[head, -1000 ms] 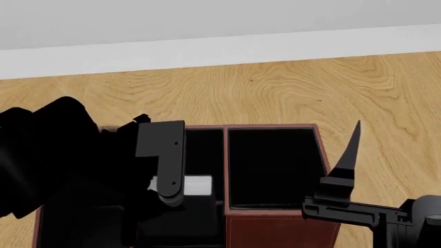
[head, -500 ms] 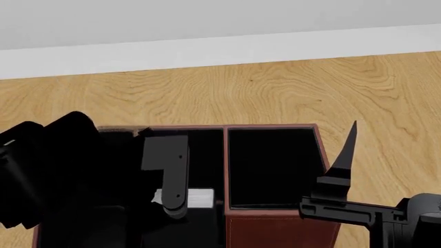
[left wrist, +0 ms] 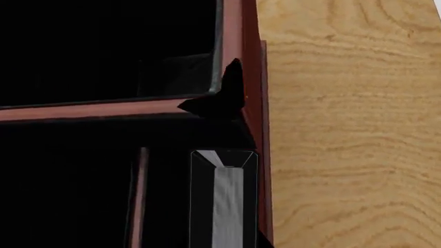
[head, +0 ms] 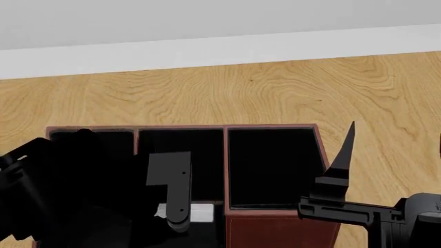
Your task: Pick up the book and place it in the back compartment of the caddy.
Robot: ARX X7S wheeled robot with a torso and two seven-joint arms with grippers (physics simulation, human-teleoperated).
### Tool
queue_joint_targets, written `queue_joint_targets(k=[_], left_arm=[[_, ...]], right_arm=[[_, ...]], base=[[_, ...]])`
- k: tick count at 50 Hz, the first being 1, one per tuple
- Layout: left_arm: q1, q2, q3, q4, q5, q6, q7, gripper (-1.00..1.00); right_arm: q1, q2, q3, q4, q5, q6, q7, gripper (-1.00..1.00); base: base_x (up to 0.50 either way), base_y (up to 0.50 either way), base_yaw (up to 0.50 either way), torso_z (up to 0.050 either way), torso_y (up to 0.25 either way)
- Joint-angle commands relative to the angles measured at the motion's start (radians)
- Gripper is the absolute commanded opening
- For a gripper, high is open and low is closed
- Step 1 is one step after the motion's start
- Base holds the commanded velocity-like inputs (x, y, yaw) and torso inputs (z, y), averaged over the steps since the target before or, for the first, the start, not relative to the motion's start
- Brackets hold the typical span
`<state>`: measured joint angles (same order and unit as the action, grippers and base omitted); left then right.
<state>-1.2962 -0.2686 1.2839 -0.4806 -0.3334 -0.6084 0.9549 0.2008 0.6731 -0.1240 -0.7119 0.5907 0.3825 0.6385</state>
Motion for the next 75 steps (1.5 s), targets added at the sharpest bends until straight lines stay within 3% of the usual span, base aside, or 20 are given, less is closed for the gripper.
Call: queue_joint_targets(k=[1,28,70,71,75], left_arm=[[-0.001,0.014,-0.016,-0.047,-0.011,0.017,-0.022,-1.00],[0.035,0.058,-0.015,-0.151,-0.003,0.095,-0.030,-1.00],[0.078,0.176,0.006,-0.478,0.047,0.295,-0.042,-1.00],[0.075,0.184,0.009,-0.499,0.048,0.304,-0.031,1.00],[0.069,0.188,0.005,-0.513,0.047,0.308,-0.035,1.00]], right_arm=[[0.005,-0.002,-0.008,0.004,-0.003,0.001,-0.001,1.00],[0.018,0.000,-0.018,-0.004,0.003,0.017,0.006,1.00],[0.032,-0.011,-0.046,0.030,-0.010,0.009,-0.007,1.00],[0.033,-0.011,-0.046,0.029,-0.009,0.010,-0.007,1.00],[0.038,-0.012,-0.050,0.031,-0.009,0.014,-0.007,1.00]], base=[[0.00,0.00,0.00,0.000,0.000],[0.00,0.00,0.00,0.000,0.001],[0.00,0.00,0.00,0.000,0.001],[0.00,0.00,0.00,0.000,0.000],[0.00,0.00,0.00,0.000,0.000]])
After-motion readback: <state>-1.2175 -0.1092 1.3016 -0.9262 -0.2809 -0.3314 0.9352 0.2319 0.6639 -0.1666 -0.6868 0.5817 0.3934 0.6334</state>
